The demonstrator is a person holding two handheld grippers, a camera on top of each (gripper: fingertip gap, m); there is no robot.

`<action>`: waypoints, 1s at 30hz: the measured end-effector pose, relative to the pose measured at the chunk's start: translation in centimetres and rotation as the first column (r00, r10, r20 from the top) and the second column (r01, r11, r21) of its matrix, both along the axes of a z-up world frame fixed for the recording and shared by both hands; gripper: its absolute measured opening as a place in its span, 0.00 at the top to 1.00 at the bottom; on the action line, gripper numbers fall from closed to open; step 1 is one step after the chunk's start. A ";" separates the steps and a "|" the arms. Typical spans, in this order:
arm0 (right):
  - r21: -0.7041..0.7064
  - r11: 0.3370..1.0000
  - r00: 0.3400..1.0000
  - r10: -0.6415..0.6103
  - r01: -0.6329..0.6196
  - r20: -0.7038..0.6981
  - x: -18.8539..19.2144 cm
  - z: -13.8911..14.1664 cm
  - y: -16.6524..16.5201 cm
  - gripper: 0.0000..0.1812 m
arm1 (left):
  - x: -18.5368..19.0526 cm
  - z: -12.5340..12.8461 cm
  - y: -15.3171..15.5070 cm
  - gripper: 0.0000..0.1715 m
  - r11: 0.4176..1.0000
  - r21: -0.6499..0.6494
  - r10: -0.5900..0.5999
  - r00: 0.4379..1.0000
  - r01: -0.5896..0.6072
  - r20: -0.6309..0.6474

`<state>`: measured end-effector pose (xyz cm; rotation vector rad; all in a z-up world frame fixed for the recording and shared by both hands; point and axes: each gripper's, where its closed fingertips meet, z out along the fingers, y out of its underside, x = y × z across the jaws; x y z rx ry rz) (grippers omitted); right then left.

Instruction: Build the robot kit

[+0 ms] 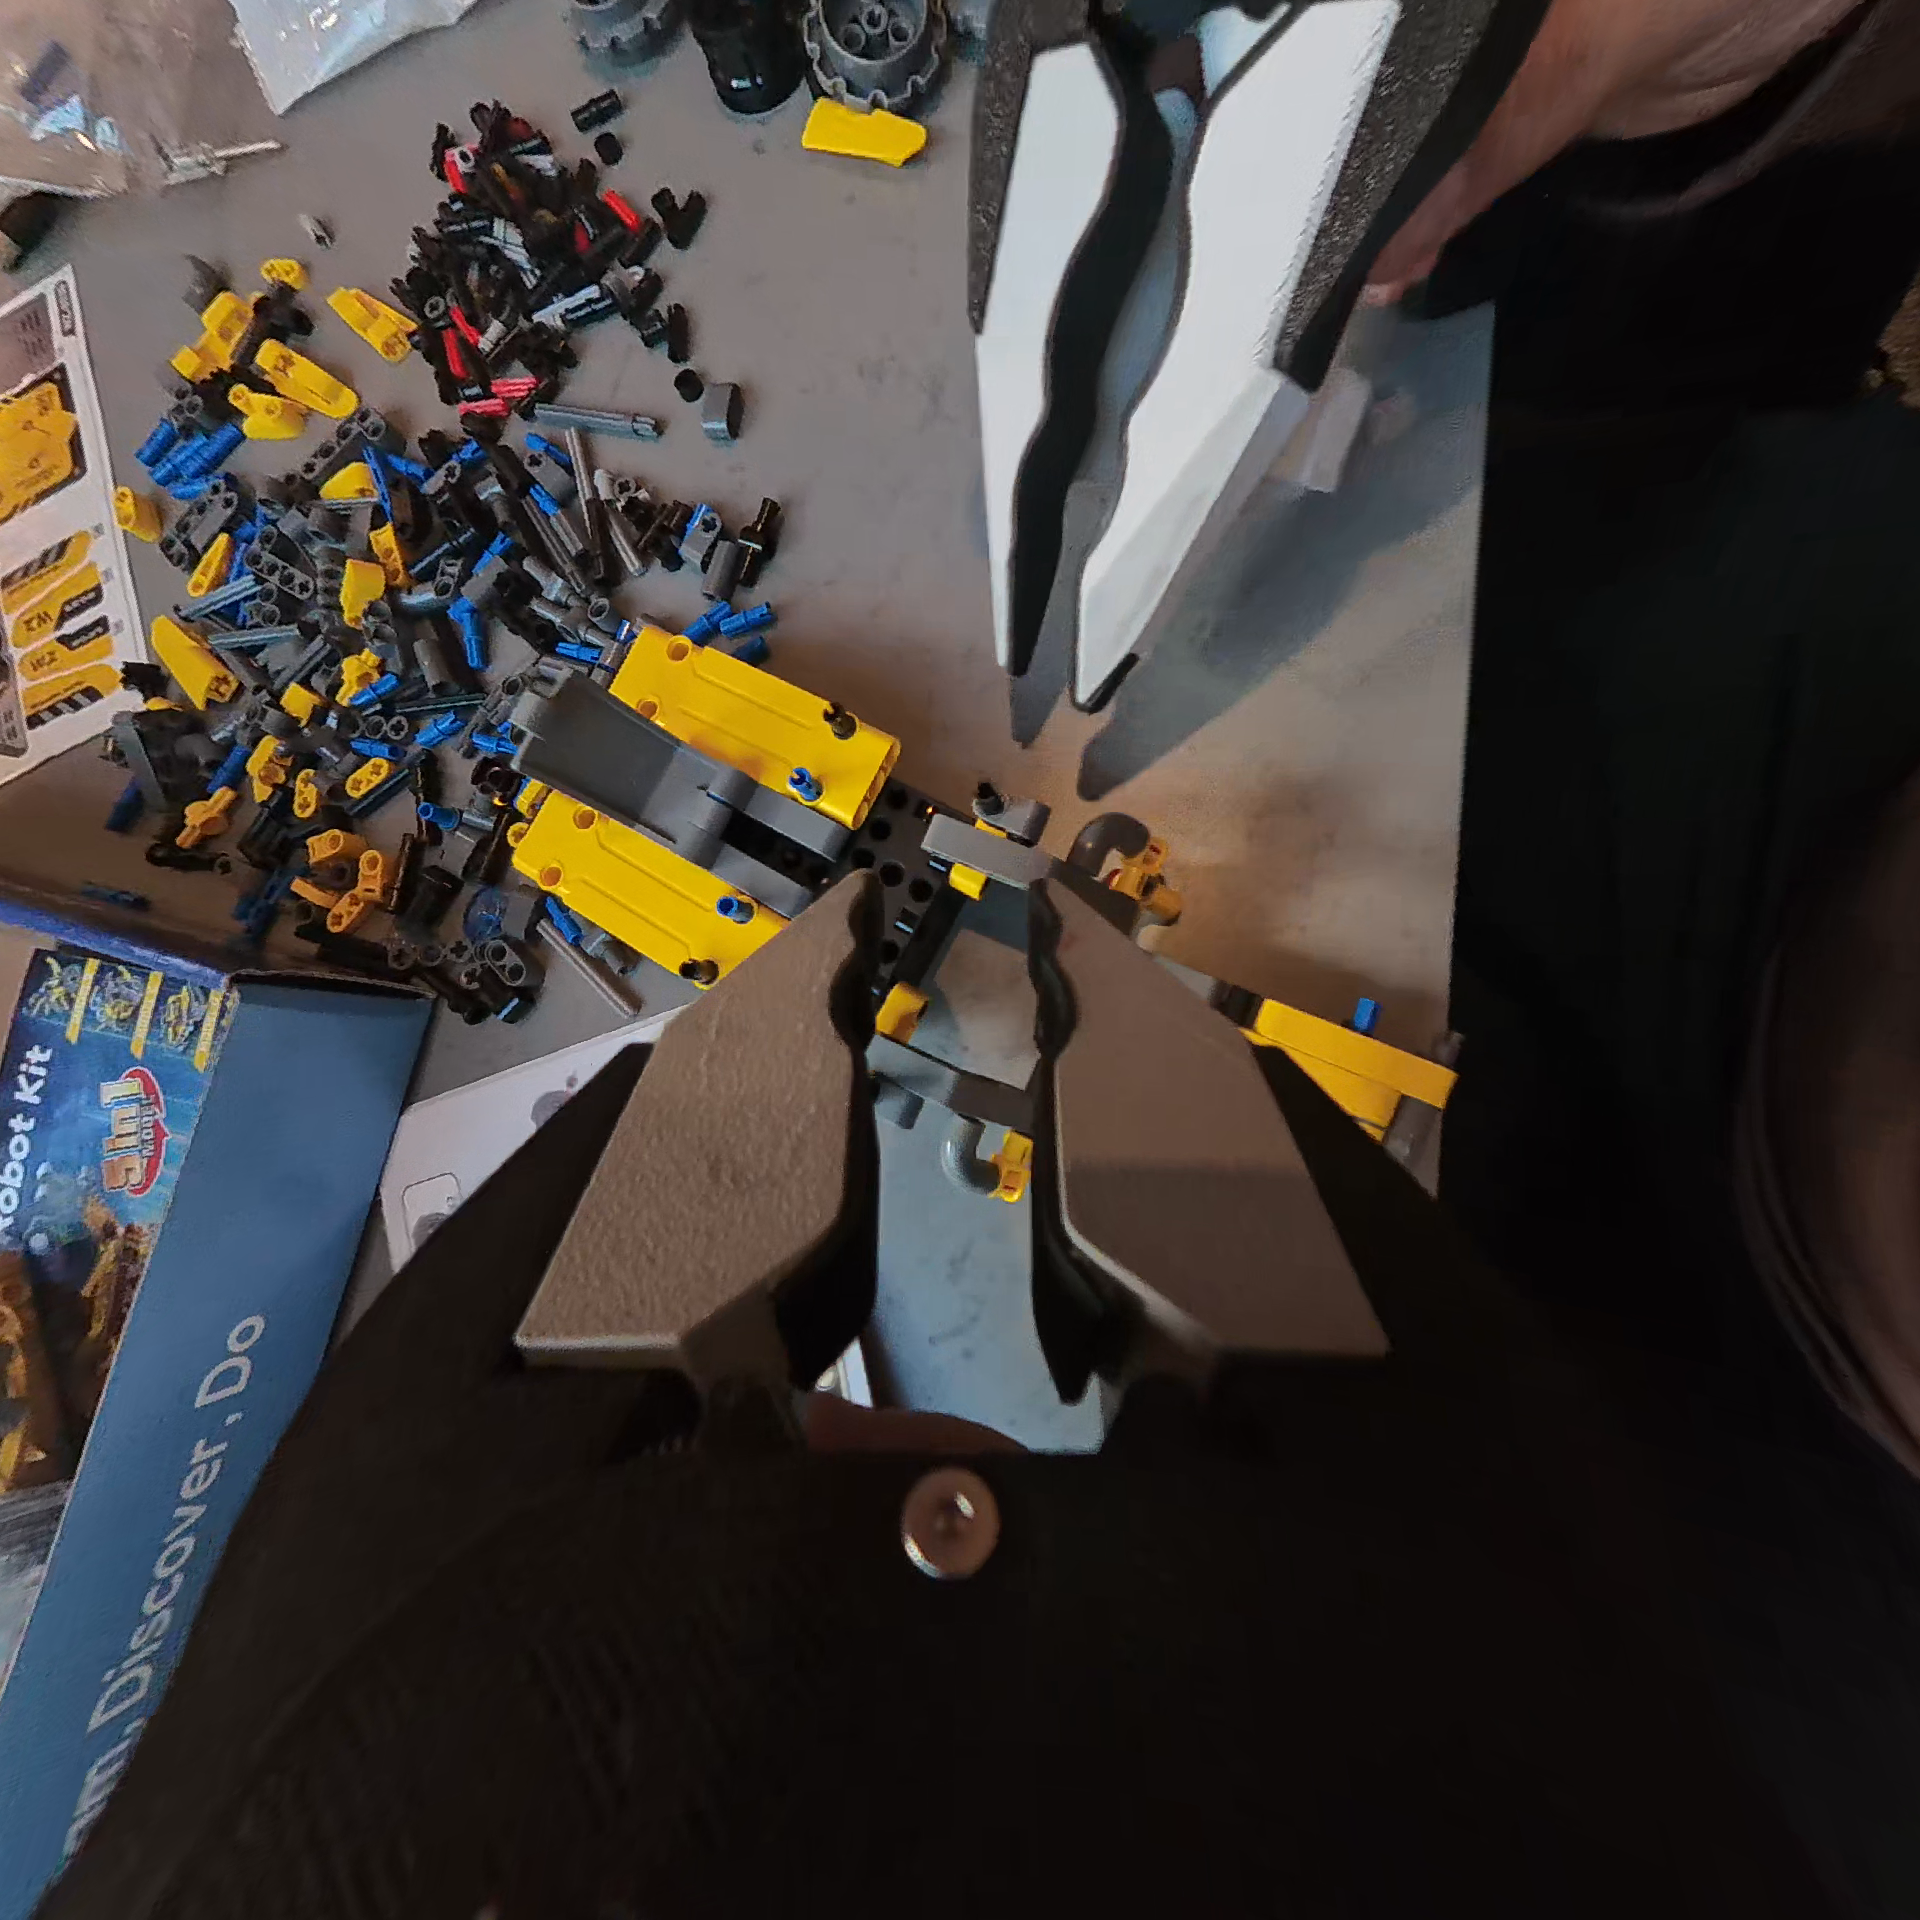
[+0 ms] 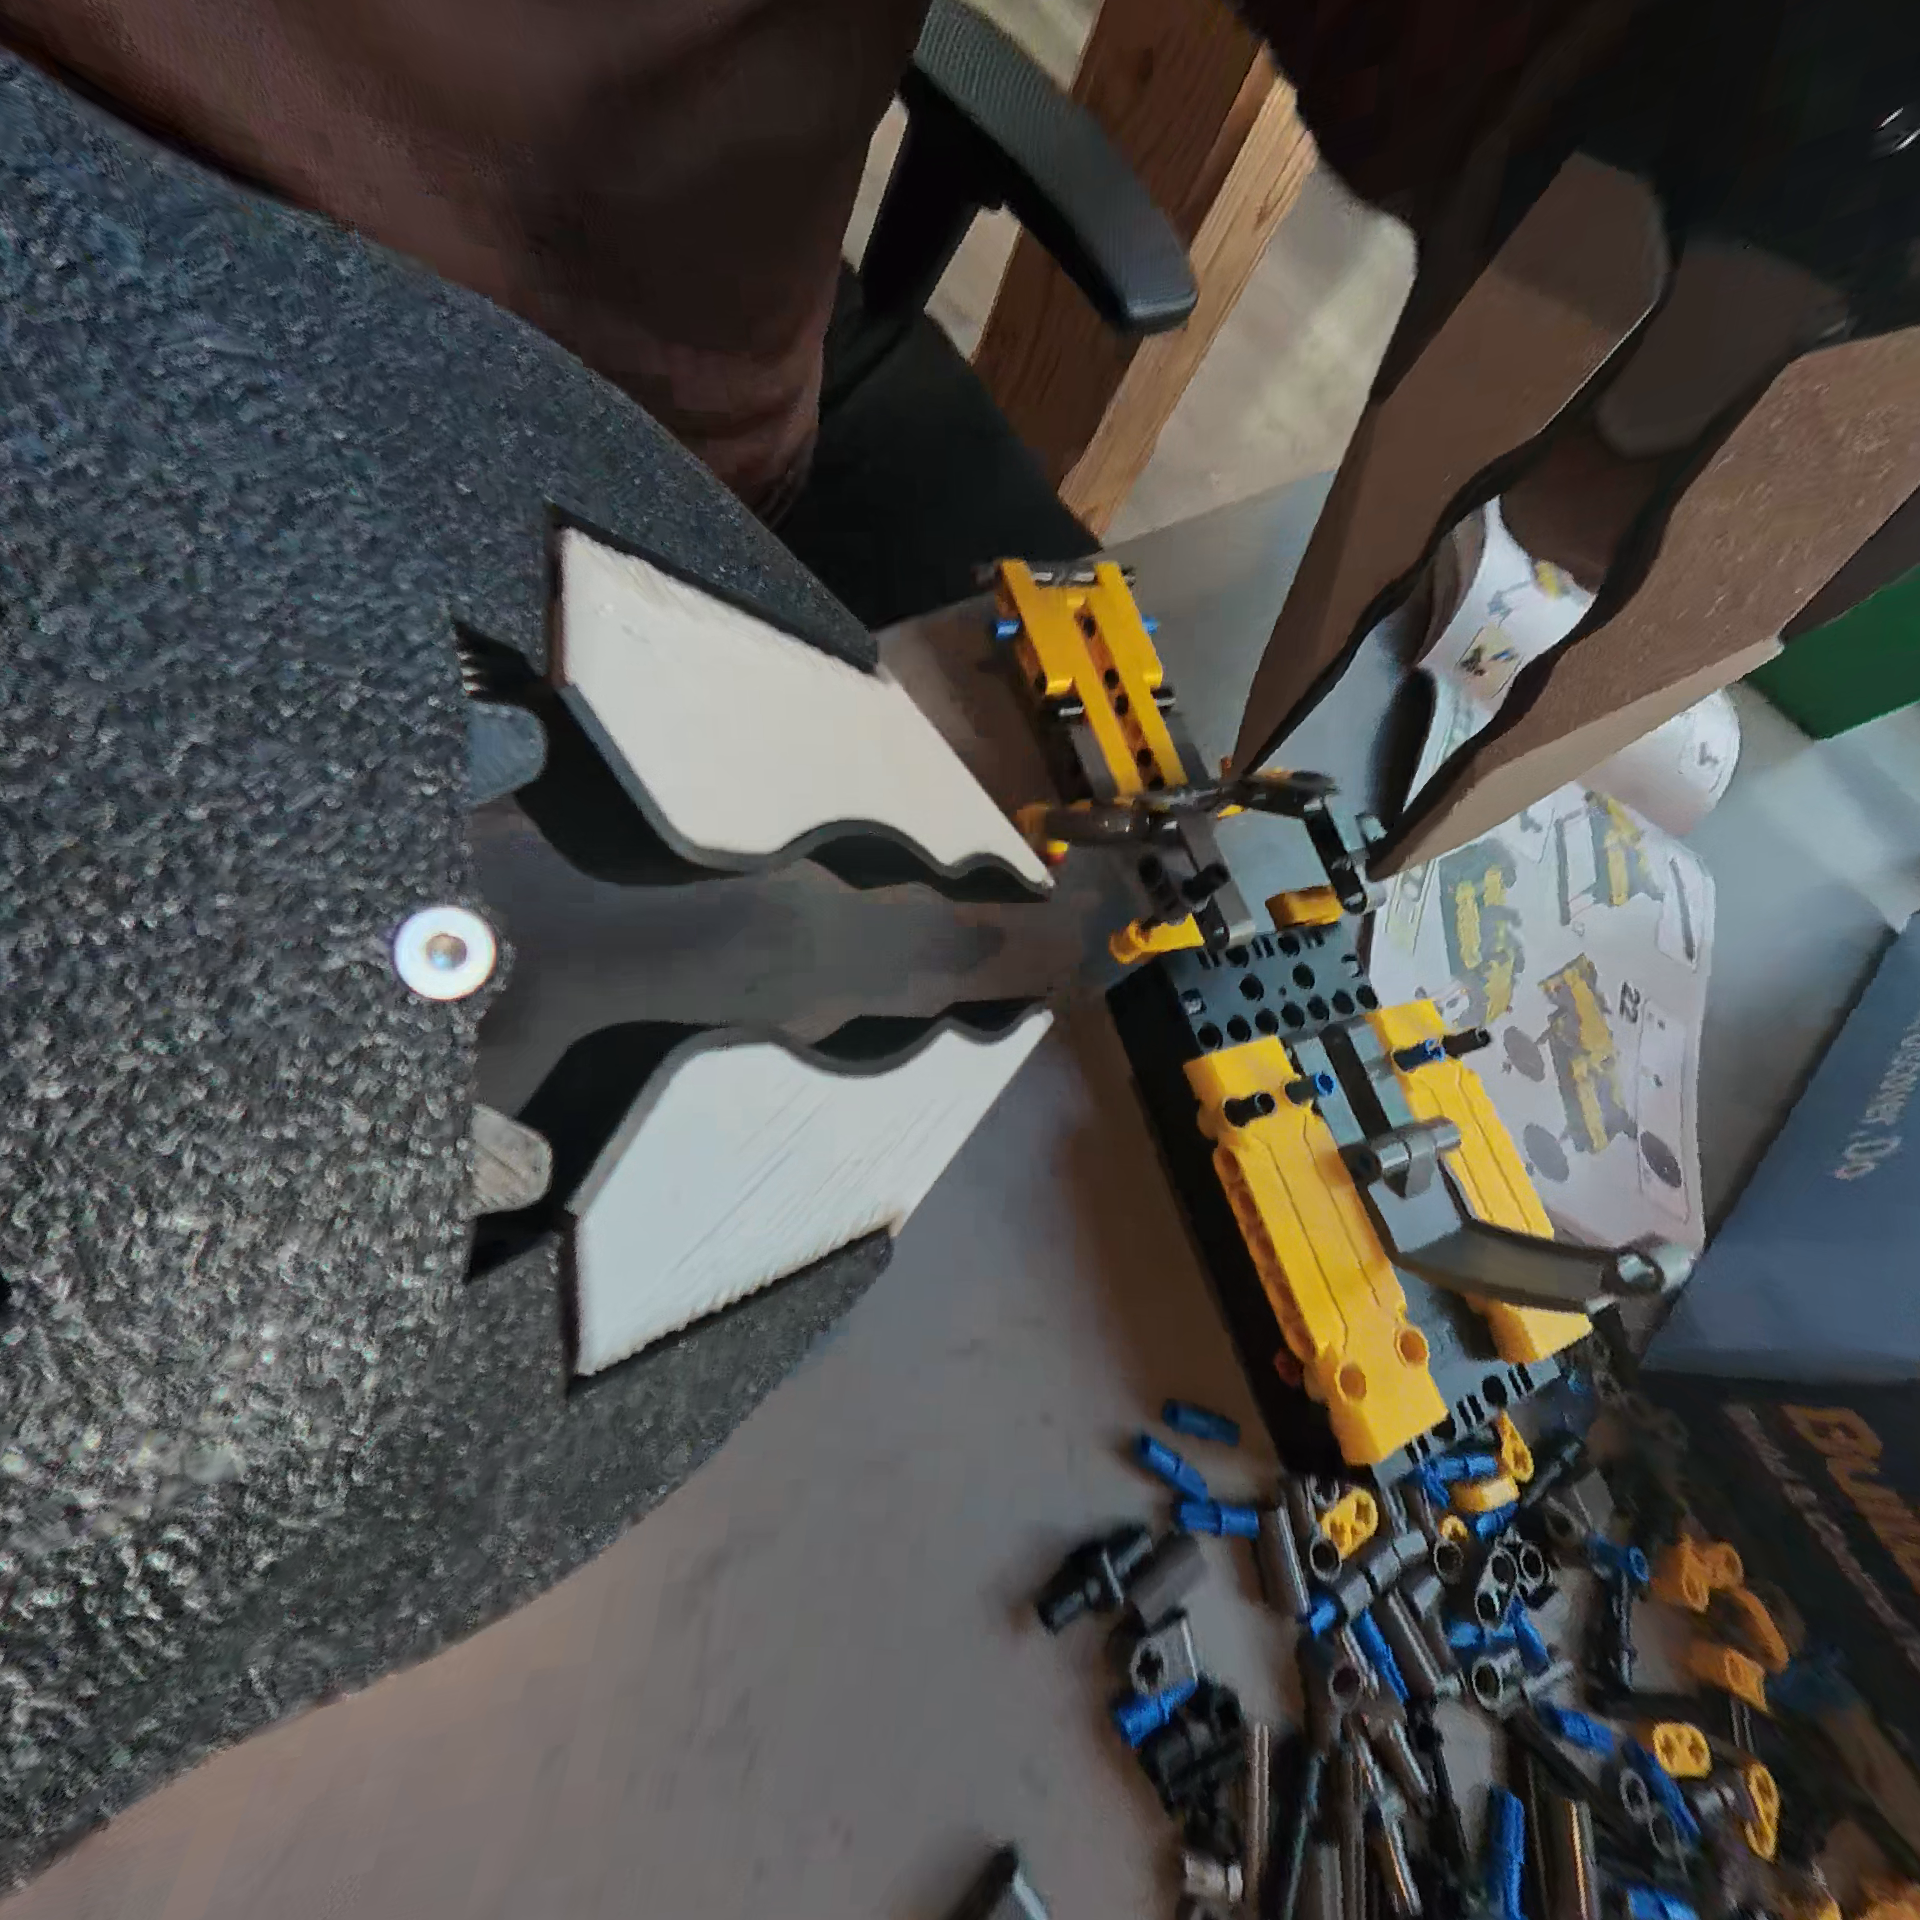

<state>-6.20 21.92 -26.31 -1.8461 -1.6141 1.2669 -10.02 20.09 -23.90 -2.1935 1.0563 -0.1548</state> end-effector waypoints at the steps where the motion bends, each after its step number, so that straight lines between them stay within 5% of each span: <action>1: 0.051 0.999 1.000 0.008 -0.009 0.007 -0.2 -0.1 0.3 0.92 | 0.1 -0.2 0.0 0.86 1.000 -0.022 0.007 1.000 -0.007 0.003; 6: 0.200 0.970 0.990 0.138 -0.141 0.027 -1.8 -0.7 -0.4 0.91 | 1.4 0.4 0.3 0.86 0.990 -0.128 0.071 0.986 -0.052 0.149; 17: 0.224 0.941 0.966 0.257 -0.254 0.018 -2.3 -0.8 -0.6 0.95 | 1.0 -1.1 1.1 0.89 0.980 -0.198 0.015 0.999 -0.022 -0.037; 23: 0.241 0.924 0.953 0.303 -0.297 0.014 -2.3 -0.8 -1.0 0.94 | 1.0 -0.3 0.3 0.77 0.959 -0.207 0.196 0.981 -0.192 -0.001; 30: 0.243 0.917 0.948 0.319 -0.315 0.026 -2.7 -1.1 -1.1 0.96 | 1.3 -2.8 -0.3 0.85 0.926 -0.133 0.357 0.934 -0.352 0.011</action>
